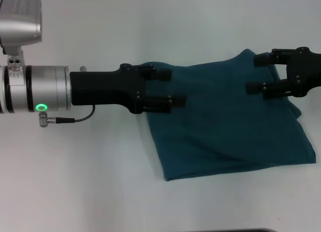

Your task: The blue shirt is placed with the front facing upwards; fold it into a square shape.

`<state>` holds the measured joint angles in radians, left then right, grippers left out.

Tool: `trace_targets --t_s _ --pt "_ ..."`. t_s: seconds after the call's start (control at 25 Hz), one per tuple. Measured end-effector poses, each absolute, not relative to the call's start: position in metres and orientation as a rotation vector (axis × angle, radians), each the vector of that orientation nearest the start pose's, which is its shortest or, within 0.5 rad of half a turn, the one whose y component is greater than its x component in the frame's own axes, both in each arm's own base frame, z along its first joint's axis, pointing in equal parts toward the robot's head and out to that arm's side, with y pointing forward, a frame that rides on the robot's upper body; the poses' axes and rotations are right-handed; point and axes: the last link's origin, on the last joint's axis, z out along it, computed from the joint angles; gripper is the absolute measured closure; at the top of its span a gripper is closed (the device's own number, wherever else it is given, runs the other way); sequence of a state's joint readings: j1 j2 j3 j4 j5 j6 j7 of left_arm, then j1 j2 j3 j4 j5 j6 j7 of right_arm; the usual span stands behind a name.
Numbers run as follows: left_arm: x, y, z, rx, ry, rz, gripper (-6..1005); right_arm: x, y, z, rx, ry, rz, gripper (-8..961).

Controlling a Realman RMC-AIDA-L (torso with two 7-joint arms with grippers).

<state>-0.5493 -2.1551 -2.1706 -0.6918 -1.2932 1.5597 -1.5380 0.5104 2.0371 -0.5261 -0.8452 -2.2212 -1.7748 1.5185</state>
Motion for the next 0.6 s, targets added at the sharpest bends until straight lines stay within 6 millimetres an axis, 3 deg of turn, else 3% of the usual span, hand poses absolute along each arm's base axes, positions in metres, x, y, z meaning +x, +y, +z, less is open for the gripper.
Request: trace_targets --t_s 0.6 --pt "-0.2036 0.3173 -0.0514 -2.930 -0.696 -0.828 172 0.2803 0.3129 0.0513 -2.787 0.713 0.540 38"
